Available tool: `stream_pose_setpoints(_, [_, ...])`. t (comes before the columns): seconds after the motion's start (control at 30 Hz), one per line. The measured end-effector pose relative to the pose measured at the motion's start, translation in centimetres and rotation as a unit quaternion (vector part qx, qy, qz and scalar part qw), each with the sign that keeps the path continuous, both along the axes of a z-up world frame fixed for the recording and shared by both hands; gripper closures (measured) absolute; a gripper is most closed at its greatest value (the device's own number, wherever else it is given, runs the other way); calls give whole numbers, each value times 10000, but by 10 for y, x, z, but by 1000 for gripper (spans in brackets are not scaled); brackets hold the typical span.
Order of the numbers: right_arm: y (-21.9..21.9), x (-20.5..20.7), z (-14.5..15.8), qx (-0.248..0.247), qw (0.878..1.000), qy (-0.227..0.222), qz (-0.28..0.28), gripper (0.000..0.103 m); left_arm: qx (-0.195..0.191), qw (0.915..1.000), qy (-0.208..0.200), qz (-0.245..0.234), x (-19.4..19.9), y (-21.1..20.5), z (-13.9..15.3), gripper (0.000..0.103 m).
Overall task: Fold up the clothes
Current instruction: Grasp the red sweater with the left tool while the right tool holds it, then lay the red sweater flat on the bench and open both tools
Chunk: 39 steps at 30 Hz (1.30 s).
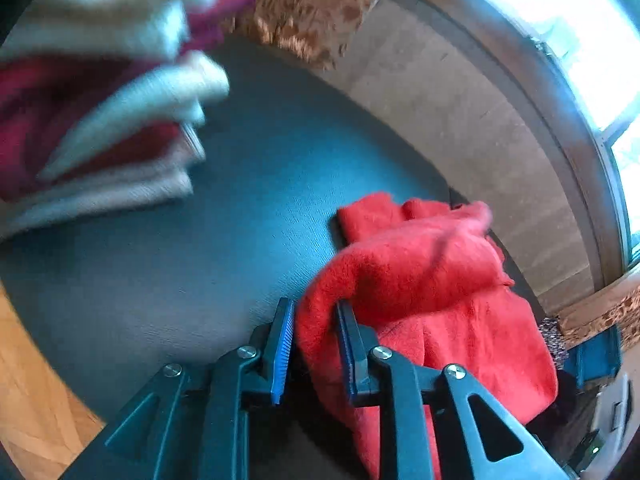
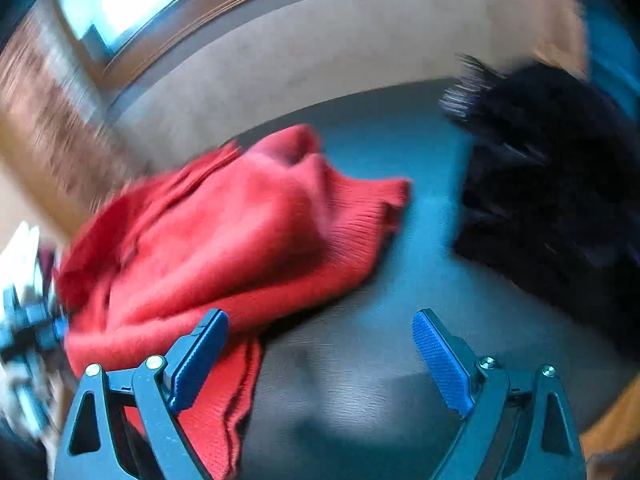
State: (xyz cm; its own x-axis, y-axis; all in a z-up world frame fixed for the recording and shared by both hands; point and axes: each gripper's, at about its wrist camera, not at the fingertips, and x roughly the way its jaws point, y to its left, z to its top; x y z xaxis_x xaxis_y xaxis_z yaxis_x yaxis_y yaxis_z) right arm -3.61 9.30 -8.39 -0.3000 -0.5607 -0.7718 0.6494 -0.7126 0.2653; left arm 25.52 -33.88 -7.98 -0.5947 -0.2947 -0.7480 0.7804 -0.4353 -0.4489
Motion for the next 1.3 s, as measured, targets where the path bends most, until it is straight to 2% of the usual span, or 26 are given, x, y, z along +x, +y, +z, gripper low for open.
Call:
stream_pose_setpoints(0.1, [-26,24,-5,271,9942,84,1038,11,-501,9983,291,-105,11,18,27,82])
stream_pose_setpoints(0.17, [-40,42,-13,418,9848,106,1681,12,-849,9940,480,-502,6,35,46,80])
stream_pose_setpoints(0.23, [-71,53,-23,630,9775,145,2005,14,-990,9882,501,-1051,-17,48,52,79])
stream_pose_setpoints(0.3, [-85,55,-33,785,9772,130,1967,8,-1025,9803,220,-1677,-47,63,47,79])
stream_pose_setpoints(0.33, [-91,55,-35,813,9785,101,1893,3,-1000,9766,44,-1906,-55,64,41,79])
stream_pose_setpoints(0.37, [-96,57,-34,852,9790,32,1854,2,-975,9731,-136,-2084,-64,65,35,79])
stream_pose_setpoints(0.5, [-90,71,-32,829,9824,-327,1643,0,-683,9685,-1028,-2162,-110,50,-19,79])
stream_pose_setpoints(0.57, [-80,87,-30,796,9828,-465,1599,0,-779,9667,-1289,-2069,-124,38,-29,79])
stream_pose_setpoints(0.67, [-75,109,-29,293,9773,-1192,1725,0,-1119,9613,-1596,-1949,-142,20,-32,79])
stream_pose_setpoints(0.77, [-80,127,-42,-350,9500,-2362,2012,0,-1389,9552,-1857,-1838,-159,1,-34,79])
stream_pose_setpoints(0.83, [-85,132,-45,-482,9380,-2637,2200,2,-1259,9575,-1843,-1829,-165,-15,-28,79])
stream_pose_setpoints(0.9, [-83,127,-35,-506,9397,-2543,2231,2,-1253,9633,-1570,-1781,-159,-24,-15,79])
stream_pose_setpoints(1.0, [-67,98,-8,-976,9483,-2316,1937,2,-1256,9714,-1023,-1737,-139,-21,0,79])
stream_pose_setpoints(1.07, [-61,74,7,-1006,9643,-1820,1639,2,-1111,9758,-682,-1755,-120,-10,4,79])
stream_pose_setpoints(1.13, [-52,46,13,-823,9789,-1383,1261,2,-986,9781,-422,-1781,-101,8,9,78])
stream_pose_setpoints(1.23, [-49,12,11,-517,9910,-923,824,2,-858,9783,-363,-1853,-93,27,-1,78])
stream_pose_setpoints(1.3, [-45,-10,-1,-223,9931,-949,650,2,-786,9772,-578,-1884,-91,34,-10,78])
